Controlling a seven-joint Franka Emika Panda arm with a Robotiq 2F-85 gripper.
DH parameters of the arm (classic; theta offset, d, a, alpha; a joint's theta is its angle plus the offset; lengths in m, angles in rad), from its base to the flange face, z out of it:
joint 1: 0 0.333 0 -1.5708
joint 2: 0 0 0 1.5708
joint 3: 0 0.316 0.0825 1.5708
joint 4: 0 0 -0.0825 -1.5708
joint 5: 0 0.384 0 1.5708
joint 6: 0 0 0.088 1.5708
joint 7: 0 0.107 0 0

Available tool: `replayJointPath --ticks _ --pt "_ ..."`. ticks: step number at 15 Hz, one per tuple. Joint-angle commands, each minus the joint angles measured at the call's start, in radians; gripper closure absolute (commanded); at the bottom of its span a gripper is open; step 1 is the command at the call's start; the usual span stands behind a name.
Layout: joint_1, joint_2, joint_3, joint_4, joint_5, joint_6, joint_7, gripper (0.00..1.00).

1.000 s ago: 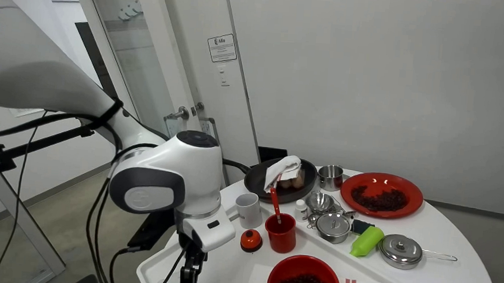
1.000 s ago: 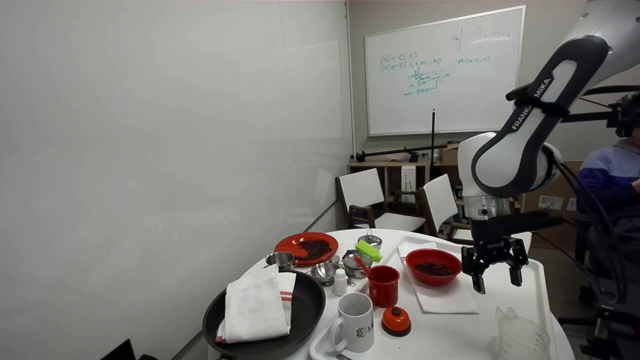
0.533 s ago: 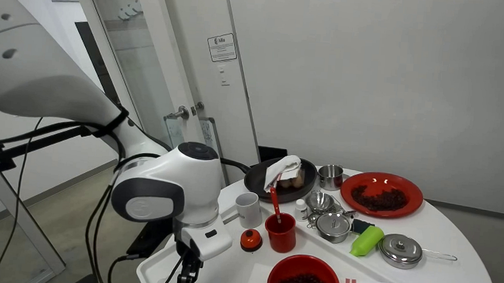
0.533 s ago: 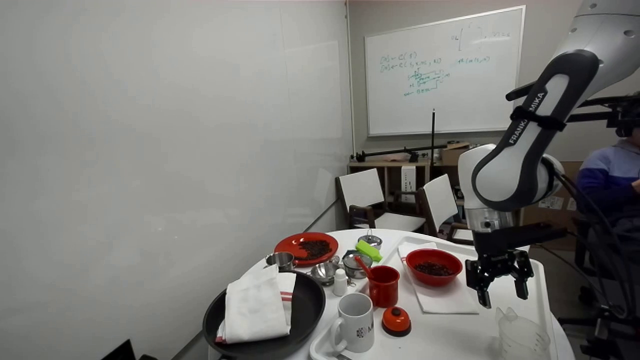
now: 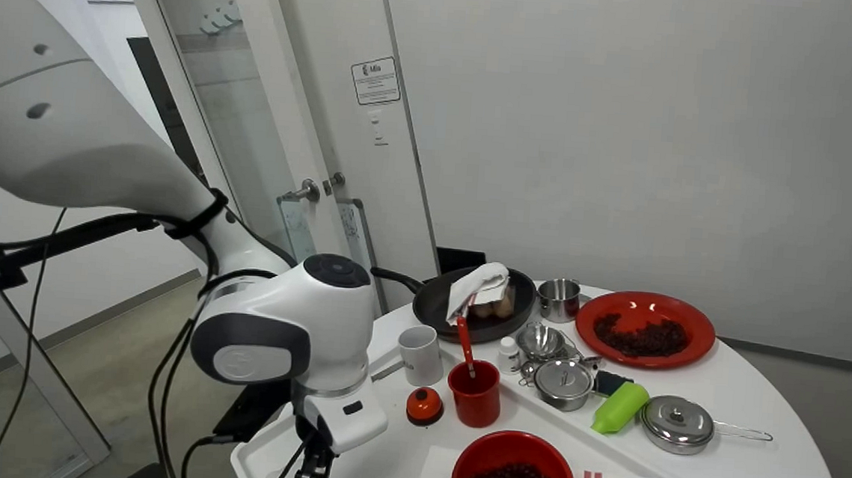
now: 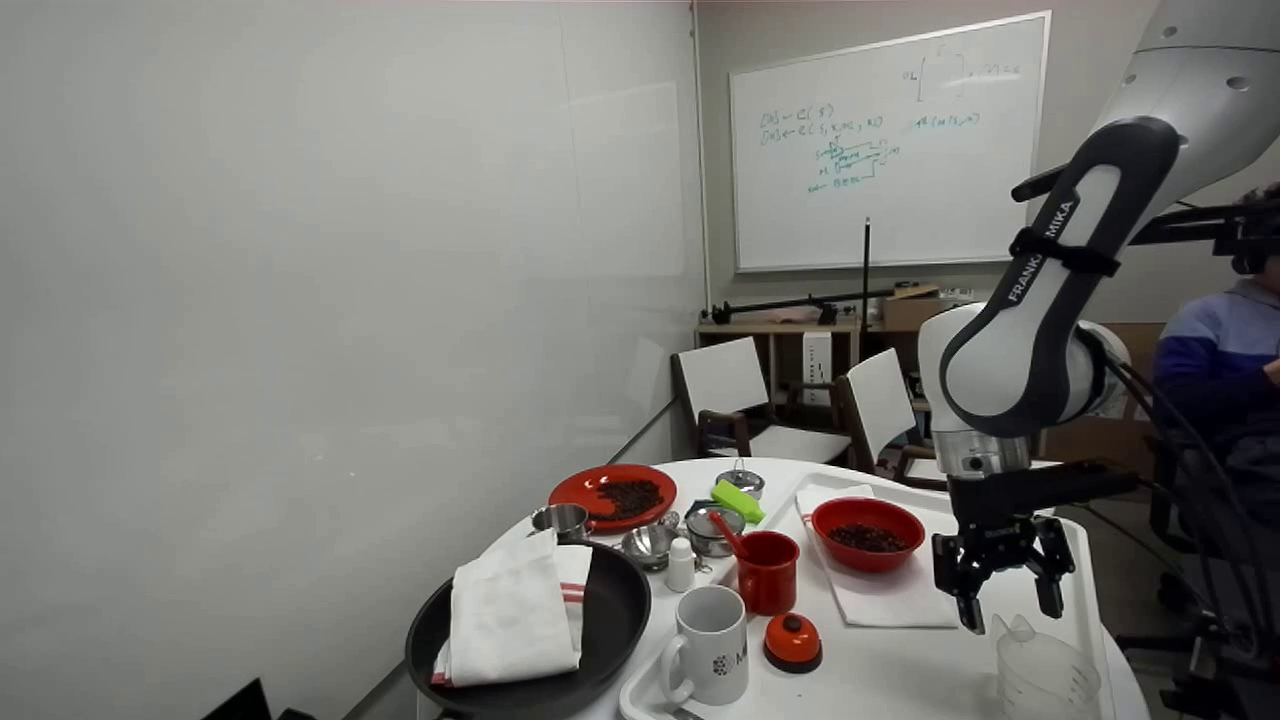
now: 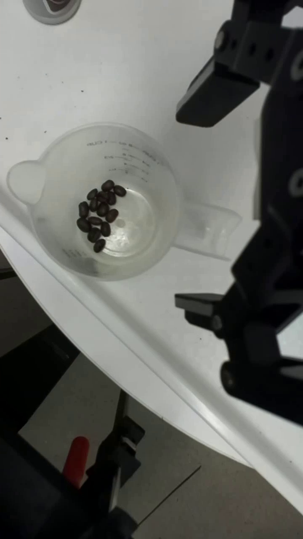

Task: Pour the contents from the clear jar into the orange bowl

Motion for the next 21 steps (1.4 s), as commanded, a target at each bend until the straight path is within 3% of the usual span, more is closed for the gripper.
replayJointPath --ticks 1,6,8,16,17,21 --pt "-0.002 0.016 0.009 -0.008 0.072 0.042 -0.024 0.0" --pt "-0.006 0.027 0.014 -0.009 0.131 0.062 -0.023 0.0" --pt "-0.007 0.029 0.015 -0.01 0.146 0.065 -0.024 0.26" --pt "-0.012 0.035 0.015 -0.01 0.168 0.065 -0.032 0.87" --pt "-0.012 0.035 0.015 -0.01 0.169 0.065 -0.032 0.93" --pt "-0.017 0.03 0.011 -0.008 0.163 0.057 -0.039 0.89"
